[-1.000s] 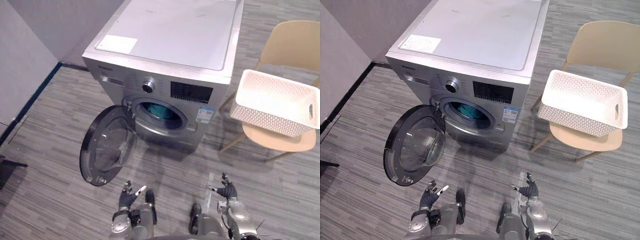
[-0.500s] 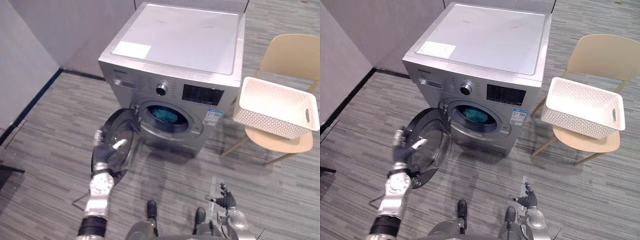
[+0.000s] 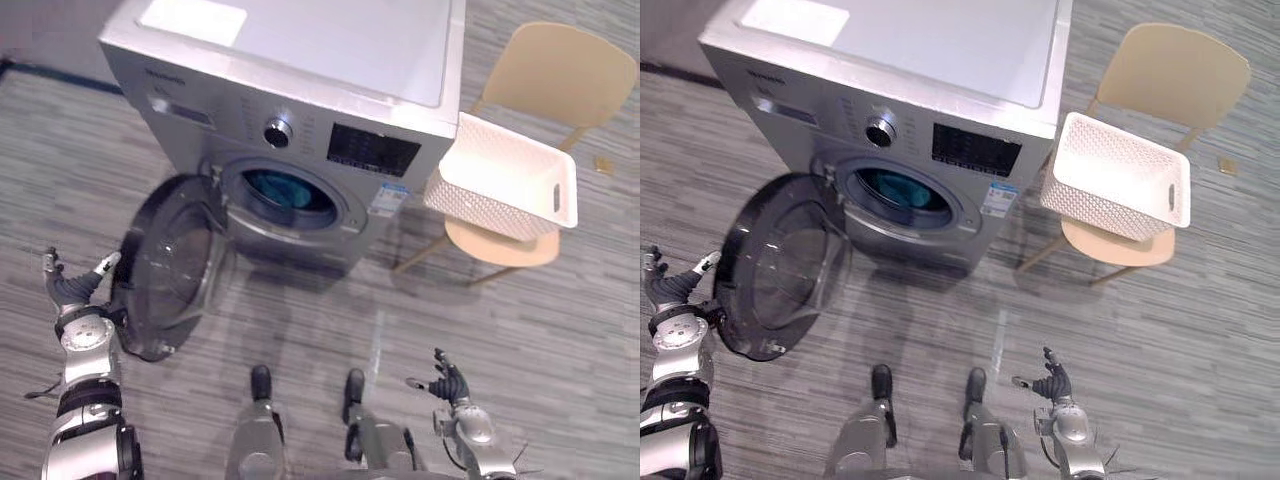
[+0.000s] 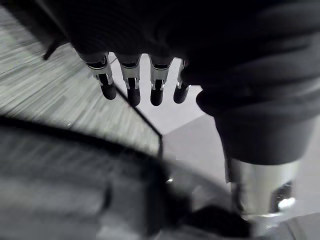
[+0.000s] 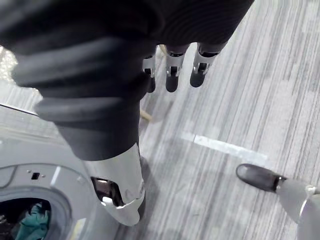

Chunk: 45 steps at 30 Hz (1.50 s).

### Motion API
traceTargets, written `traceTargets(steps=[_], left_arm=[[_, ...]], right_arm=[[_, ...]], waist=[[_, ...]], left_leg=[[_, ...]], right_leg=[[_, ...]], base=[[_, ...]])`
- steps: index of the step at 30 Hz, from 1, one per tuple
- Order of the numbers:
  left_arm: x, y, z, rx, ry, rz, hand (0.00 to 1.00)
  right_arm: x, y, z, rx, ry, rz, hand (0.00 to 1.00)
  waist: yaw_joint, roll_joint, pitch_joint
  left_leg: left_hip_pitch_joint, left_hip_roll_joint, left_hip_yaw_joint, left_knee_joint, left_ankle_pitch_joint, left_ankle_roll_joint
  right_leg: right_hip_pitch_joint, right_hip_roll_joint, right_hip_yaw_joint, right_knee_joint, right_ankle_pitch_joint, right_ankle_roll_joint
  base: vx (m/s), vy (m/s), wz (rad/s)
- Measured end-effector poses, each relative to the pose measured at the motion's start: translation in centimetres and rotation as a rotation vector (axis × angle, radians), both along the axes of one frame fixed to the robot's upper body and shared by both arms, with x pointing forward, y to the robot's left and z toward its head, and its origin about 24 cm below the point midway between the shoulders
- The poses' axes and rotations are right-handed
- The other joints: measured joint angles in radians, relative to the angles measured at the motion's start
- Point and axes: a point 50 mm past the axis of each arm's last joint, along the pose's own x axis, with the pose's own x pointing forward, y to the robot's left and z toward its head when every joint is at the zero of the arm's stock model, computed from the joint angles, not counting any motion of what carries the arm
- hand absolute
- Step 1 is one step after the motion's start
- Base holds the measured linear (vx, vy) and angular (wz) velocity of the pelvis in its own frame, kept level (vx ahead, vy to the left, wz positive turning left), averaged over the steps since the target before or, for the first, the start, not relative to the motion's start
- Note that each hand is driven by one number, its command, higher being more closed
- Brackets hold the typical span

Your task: Pick up the laundry basket with both hands and put the clothes into the washing machine.

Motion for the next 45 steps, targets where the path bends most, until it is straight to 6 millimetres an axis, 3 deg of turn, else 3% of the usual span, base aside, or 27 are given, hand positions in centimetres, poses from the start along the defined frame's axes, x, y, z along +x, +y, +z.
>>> traceTargets(steps=[3,5,10,12,13,14,15,16,17,20,21,22,24,26,28,30,32,35,38,40,43,45], left_arm=[[0.8,-0.1,0.3,-0.068,-0.038,0.003,0.0],[2.1,-0.6,1.3,-0.105,-0.105,-0.018,0.0],[3.9,-3.2,1.2,-0.187,-0.182,-0.081,0.0],[5.1,-6.5,0.4,-0.231,-0.216,-0.166,0.0],[5.9,-10.1,0.0,-0.27,-0.243,-0.264,0.0],[6.2,-11.9,-0.3,-0.271,-0.235,-0.325,0.0],[6.5,-15.9,-0.8,-0.275,-0.214,-0.462,0.0],[6.6,-17.9,-1.0,-0.277,-0.207,-0.522,0.0],[6.8,-21.2,-1.0,-0.296,-0.204,-0.613,0.0],[6.8,-26.6,0.0,-0.279,-0.203,-0.833,0.0],[6.8,-30.2,1.2,-0.289,-0.235,-0.985,0.0],[6.9,-31.8,2.0,-0.296,-0.255,-1.041,0.0],[7.2,-36.8,6.0,-0.31,-0.358,-1.217,0.0],[7.9,-38.7,8.9,-0.291,-0.426,-1.276,0.0],[9.9,-38.3,10.6,-0.23,-0.427,-1.239,0.0],[12.8,-35.3,11.5,-0.132,-0.352,-1.109,0.0],[15.5,-29.1,12.6,0.048,-0.225,-0.919,0.0],[16.1,-24.3,13.7,0.132,-0.182,-0.798,0.0],[15.8,-24.9,13.3,0.126,-0.192,-0.817,0.0],[15.0,-26.1,12.5,0.127,-0.229,-0.853,0.0],[10.8,-30.7,8.3,0.071,-0.297,-1.031,0.0],[7.7,-32.3,5.2,-0.027,-0.302,-1.092,0.0]], right_arm=[[1.1,0.2,1.4,0.023,-0.083,-0.006,0.0],[1.5,0.1,2.0,0.052,-0.117,-0.029,0.0],[2.5,0.2,2.6,0.095,-0.152,-0.052,0.0],[3.0,0.3,2.7,0.096,-0.157,-0.048,0.0],[3.5,0.6,2.6,0.102,-0.15,-0.043,0.0],[3.8,0.8,2.6,0.106,-0.15,-0.041,0.0],[4.3,1.5,2.7,0.117,-0.155,-0.025,0.0],[4.5,1.9,2.8,0.123,-0.158,-0.014,0.0],[4.9,3.0,2.9,0.141,-0.164,0.009,0.0],[5.3,4.2,2.9,0.154,-0.159,0.045,0.0],[5.5,4.6,2.8,0.161,-0.155,0.05,0.0],[5.6,4.7,2.9,0.162,-0.155,0.053,0.0],[6.1,4.9,3.2,0.161,-0.168,0.065,0.0],[6.2,4.9,3.4,0.156,-0.174,0.073,0.0],[6.4,4.8,3.5,0.151,-0.18,0.08,0.0],[7.0,4.6,4.0,0.141,-0.199,0.086,0.0],[8.0,3.4,5.5,0.105,-0.261,0.088,0.0],[7.6,2.1,6.1,0.1,-0.301,0.04,0.0],[6.4,1.7,6.2,0.106,-0.317,0.012,0.0],[6.4,2.0,6.6,0.117,-0.341,0.01,0.0],[5.3,2.3,6.4,0.136,-0.354,-0.015,0.0],[4.3,2.4,5.3,0.142,-0.309,-0.031,0.0]], waist=[[0.019,-0.001,0.026],[0.052,-0.001,0.048],[0.056,-0.004,0.064],[0.058,-0.004,0.064],[0.057,-0.004,0.064],[0.055,-0.004,0.064],[0.052,-0.004,0.065],[0.052,-0.004,0.065],[0.049,-0.003,0.065],[0.039,-0.001,0.066],[0.028,-0.001,0.067],[0.019,0.001,0.068],[-0.006,0.003,0.069],[-0.014,0.009,0.074],[-0.032,0.018,0.083],[-0.063,0.019,0.102],[-0.095,0.017,0.152],[-0.089,0.015,0.164],[-0.056,0.016,0.164],[-0.057,0.018,0.163],[-0.036,0.026,0.15],[-0.01,0.041,0.112]], left_leg=[[-0.074,0.061,0.003,0.106,-0.042,-0.021],[-0.115,0.095,0.003,0.145,-0.052,-0.03],[-0.141,0.094,-0.028,0.145,-0.048,-0.034],[-0.14,0.069,-0.047,0.126,-0.046,-0.034],[-0.137,0.048,-0.052,0.102,-0.036,-0.034],[-0.136,0.036,-0.056,0.093,-0.034,-0.032],[-0.132,0.018,-0.06,0.079,-0.021,-0.023],[-0.13,0.009,-0.06,0.076,-0.018,-0.021],[-0.127,-0.007,-0.06,0.071,-0.015,-0.018],[-0.114,-0.032,-0.054,0.066,-0.004,0.004],[-0.107,-0.042,-0.046,0.068,-0.002,0.02],[-0.104,-0.046,-0.043,0.068,-0.004,0.023],[-0.103,-0.05,-0.022,0.075,-0.013,0.035],[-0.101,-0.049,0.006,0.074,-0.018,0.042],[-0.099,-0.048,0.034,0.062,-0.018,0.043],[-0.099,-0.043,0.064,0.058,-0.018,0.043],[-0.103,-0.03,0.105,0.054,-0.018,0.043],[-0.144,-0.007,0.125,0.064,-0.016,0.04],[-0.145,0.012,0.111,0.063,-0.011,0.033],[-0.134,0.012,0.095,0.058,-0.011,0.032],[-0.075,-0.015,0.057,0.018,-0.008,0.027],[-0.042,-0.037,0.029,-0.022,-0.002,0.019]], right_leg=[[-0.035,0.041,0.012,0.0,0.014,-0.016],[-0.059,0.07,0.016,-0.001,0.016,-0.016],[-0.068,0.076,-0.005,-0.003,0.02,-0.014],[-0.068,0.057,-0.012,-0.003,0.021,-0.013],[-0.069,0.036,-0.022,-0.003,0.025,-0.007],[-0.069,0.027,-0.027,-0.004,0.026,-0.005],[-0.068,0.012,-0.03,-0.003,0.027,0.001],[-0.067,0.005,-0.03,-0.003,0.027,0.004],[-0.065,-0.011,-0.029,-0.002,0.028,0.013],[-0.06,-0.028,-0.027,0.003,0.032,0.02],[-0.056,-0.04,-0.023,0.007,0.031,0.021],[-0.054,-0.043,-0.019,0.007,0.031,0.021],[-0.062,-0.05,0.004,0.013,0.032,0.022],[-0.078,-0.054,0.035,0.014,0.038,0.032],[-0.1,-0.055,0.068,0.015,0.044,0.04],[-0.121,-0.053,0.1,0.013,0.055,0.044],[-0.147,-0.05,0.138,0.004,0.071,0.052],[-0.189,-0.032,0.159,-0.023,0.097,0.046],[-0.181,-0.013,0.136,-0.023,0.097,0.045],[-0.162,-0.011,0.12,-0.023,0.095,0.044],[-0.091,-0.022,0.073,-0.022,0.046,0.03],[-0.062,-0.03,0.049,-0.02,0.024,0.031]], base=[[-0.12,-0.093,-0.33],[-0.14,-0.128,-0.18],[-0.06,-0.043,0.13],[-0.01,0.038,0.3],[0.01,0.049,0.37],[0.02,0.081,0.36],[0.02,0.065,0.19],[0.04,0.103,0.17],[0.04,0.071,0.08],[0.08,0.08,0.07],[0.05,0.049,0.01],[0.06,0.085,-0.05],[0.02,0.069,-0.15],[0.0,0.041,-0.36],[-0.04,0.015,-0.47],[-0.06,-0.019,-0.51],[-0.07,-0.046,-0.55],[-0.04,-0.084,-0.3],[0.04,-0.096,0.05],[0.07,-0.069,0.26],[0.07,-0.035,0.45],[0.09,-0.03,0.4]])
